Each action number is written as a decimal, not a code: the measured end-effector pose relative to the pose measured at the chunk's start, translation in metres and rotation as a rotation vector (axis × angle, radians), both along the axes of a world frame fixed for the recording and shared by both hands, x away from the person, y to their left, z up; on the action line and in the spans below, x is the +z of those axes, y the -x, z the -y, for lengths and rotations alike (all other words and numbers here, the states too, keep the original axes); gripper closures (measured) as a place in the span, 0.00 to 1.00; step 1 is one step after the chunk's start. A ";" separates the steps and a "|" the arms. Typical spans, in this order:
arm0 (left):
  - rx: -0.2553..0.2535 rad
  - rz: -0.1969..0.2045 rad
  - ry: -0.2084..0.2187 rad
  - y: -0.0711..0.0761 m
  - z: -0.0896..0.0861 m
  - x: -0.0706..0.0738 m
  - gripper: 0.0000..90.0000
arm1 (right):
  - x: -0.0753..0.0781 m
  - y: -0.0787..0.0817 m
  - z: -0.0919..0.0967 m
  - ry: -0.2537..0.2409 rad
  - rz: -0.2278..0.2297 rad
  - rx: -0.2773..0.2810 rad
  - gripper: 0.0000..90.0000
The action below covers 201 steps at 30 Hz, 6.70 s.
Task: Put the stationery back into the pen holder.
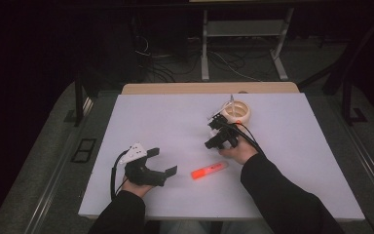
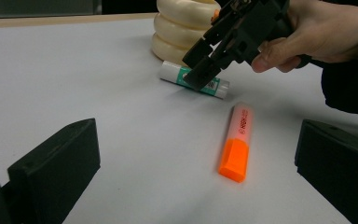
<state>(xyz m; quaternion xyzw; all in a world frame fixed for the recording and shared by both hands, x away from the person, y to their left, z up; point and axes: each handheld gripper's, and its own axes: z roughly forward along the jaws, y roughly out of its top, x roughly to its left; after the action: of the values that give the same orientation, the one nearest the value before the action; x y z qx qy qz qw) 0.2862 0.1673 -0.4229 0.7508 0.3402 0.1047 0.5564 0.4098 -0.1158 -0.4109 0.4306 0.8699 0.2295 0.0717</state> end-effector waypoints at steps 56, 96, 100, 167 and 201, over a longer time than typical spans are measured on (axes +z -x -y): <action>0.000 -0.001 0.000 -0.001 0.000 0.000 0.00 | 0.013 -0.001 0.001 -0.039 0.045 -0.006 0.72; -0.003 0.000 0.000 0.000 0.001 -0.001 0.00 | 0.077 -0.002 0.036 -0.265 0.186 -0.028 0.72; -0.002 0.000 -0.001 0.000 0.001 -0.001 0.00 | 0.083 -0.003 0.040 -0.284 0.208 -0.038 0.72; -0.002 0.003 -0.001 -0.001 -0.001 0.000 0.00 | 0.051 -0.042 0.108 -0.511 0.500 -0.191 0.72; -0.002 0.000 0.000 -0.001 0.000 -0.001 0.00 | 0.026 -0.036 0.115 -0.516 0.489 -0.217 0.66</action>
<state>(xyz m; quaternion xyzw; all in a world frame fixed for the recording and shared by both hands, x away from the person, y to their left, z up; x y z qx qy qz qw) 0.2869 0.1671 -0.4236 0.7512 0.3394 0.1044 0.5564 0.4460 -0.2306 -0.3848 0.4568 0.6900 0.5283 0.1902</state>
